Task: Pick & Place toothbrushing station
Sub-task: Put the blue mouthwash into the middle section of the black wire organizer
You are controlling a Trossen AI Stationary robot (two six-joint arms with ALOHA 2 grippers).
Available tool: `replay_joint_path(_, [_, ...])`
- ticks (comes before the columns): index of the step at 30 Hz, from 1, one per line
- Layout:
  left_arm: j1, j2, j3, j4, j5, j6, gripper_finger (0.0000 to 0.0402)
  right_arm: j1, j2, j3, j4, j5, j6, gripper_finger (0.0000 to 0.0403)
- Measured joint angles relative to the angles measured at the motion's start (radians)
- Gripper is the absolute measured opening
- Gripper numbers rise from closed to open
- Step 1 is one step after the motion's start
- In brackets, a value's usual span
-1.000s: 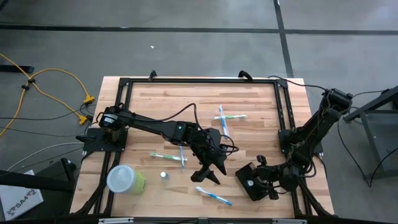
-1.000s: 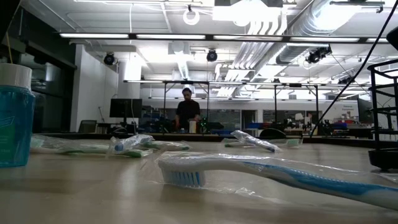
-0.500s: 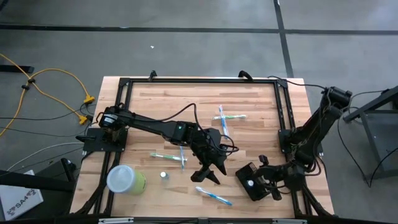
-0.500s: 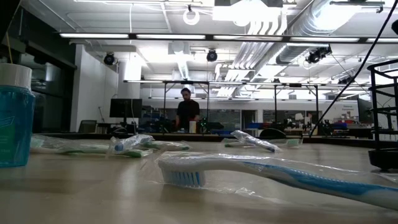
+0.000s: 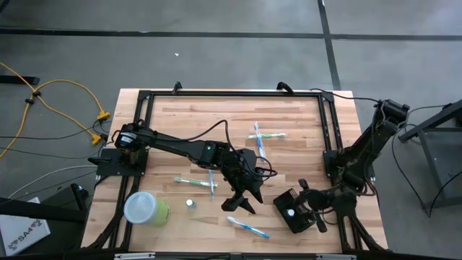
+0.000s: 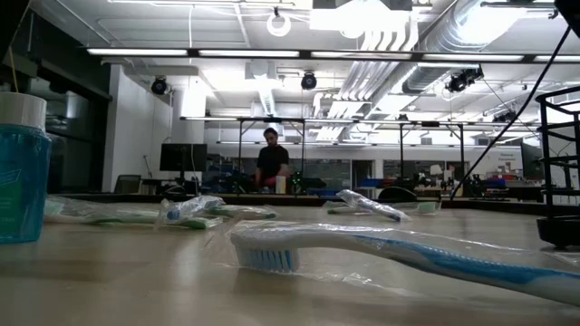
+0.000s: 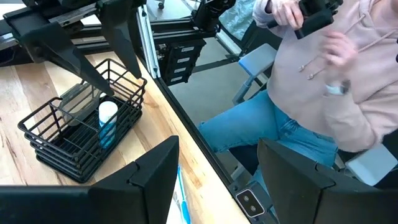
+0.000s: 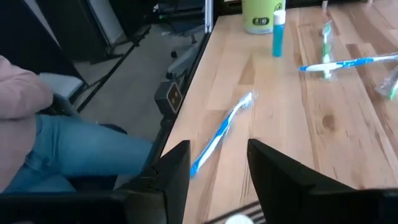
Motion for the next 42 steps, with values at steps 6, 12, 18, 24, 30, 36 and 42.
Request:
replay_joint_path(6, [0.0, 0.0, 0.0, 0.0, 0.0, 0.0, 0.0214, -0.013, 0.0, 0.0, 0.008, -0.004, -0.004, 0.0152])
replay_joint_path(12, [0.0, 0.0, 0.0, 0.0, 0.0, 0.0, 0.0214, -0.013, 0.0, 0.0, 0.017, -0.004, -0.004, 0.0152])
replay_joint_path(18, [0.0, 0.0, 0.0, 0.0, 0.0, 0.0, 0.0214, -0.012, 0.0, 0.0, 0.064, -0.004, -0.004, 0.0152])
replay_joint_path(24, [0.0, 0.0, 0.0, 0.0, 0.0, 0.0, 0.0214, -0.012, 0.001, 0.0, 0.08, -0.004, -0.004, 0.0152])
replay_joint_path(30, [0.0, 0.0, 0.0, 0.085, -0.035, 0.0, 0.0214, -0.012, 0.001, 0.0, 0.08, -0.004, 0.0, 0.0152])
replay_joint_path(36, [0.0, 0.0, 0.0, 0.232, -0.044, -0.035, 0.0214, -0.012, 0.001, 0.0, 0.083, -0.009, 0.002, 0.0152])
replay_joint_path(42, [0.009, 0.001, 0.0, 0.258, -0.042, -0.123, 0.0214, -0.012, 0.001, 0.0, 0.083, -0.009, 0.003, 0.0152])
